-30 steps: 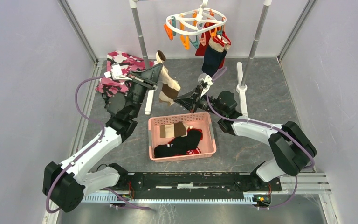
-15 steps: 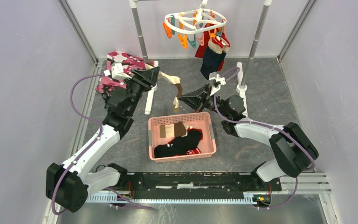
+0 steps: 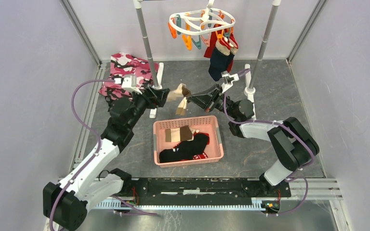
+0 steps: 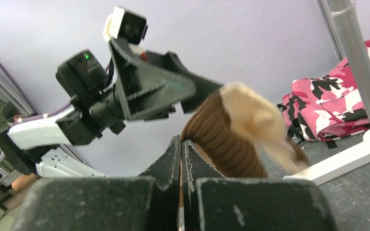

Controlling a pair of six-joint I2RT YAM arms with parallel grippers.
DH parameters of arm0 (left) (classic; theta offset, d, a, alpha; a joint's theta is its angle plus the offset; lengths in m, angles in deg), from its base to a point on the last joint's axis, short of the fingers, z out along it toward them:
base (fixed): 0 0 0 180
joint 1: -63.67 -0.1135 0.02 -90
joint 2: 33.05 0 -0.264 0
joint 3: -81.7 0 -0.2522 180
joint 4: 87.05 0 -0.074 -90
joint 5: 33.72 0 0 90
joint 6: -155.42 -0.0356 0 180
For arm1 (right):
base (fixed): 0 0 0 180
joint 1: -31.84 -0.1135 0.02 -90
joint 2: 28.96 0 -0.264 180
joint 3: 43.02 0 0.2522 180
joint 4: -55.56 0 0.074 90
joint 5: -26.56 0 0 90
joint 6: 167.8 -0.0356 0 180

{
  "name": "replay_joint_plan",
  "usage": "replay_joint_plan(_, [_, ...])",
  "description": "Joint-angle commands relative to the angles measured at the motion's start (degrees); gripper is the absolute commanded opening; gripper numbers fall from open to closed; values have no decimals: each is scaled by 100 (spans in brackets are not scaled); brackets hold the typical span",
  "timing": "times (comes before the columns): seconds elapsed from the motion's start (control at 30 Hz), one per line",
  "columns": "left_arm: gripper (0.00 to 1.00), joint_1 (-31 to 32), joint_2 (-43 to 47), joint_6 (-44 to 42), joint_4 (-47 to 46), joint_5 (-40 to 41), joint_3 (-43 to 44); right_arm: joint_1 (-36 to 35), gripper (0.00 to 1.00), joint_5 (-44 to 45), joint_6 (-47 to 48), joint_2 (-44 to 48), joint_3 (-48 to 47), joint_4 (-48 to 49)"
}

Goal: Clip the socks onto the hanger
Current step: Pick up the sock from the bin.

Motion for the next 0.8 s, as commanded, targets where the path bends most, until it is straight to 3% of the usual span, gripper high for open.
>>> replay_joint_plan(0.0, [86, -31, 470, -631, -327, -975, -645, 93, 0, 298, -483, 68, -152, 1326])
replay_joint_plan(0.2, [90, -35, 1038, -886, -1132, -1707, -1417, 234, 0, 766, -423, 357, -89, 955])
replay_joint_plan(0.37, [92, -28, 1161, -1279, -3061, -2339, -2261, 290, 0, 1072, -727, 407, -62, 929])
replay_joint_plan(0.6, [93, 51, -253, -2093, -6067, -2497, -2933, 300, 0, 1182, -1050, 358, -163, 1028])
replay_joint_plan(0.77, [94, 93, -1362, -3097, -7409, -2297, -2765, 288, 0, 1138, -1147, 361, -208, 1043])
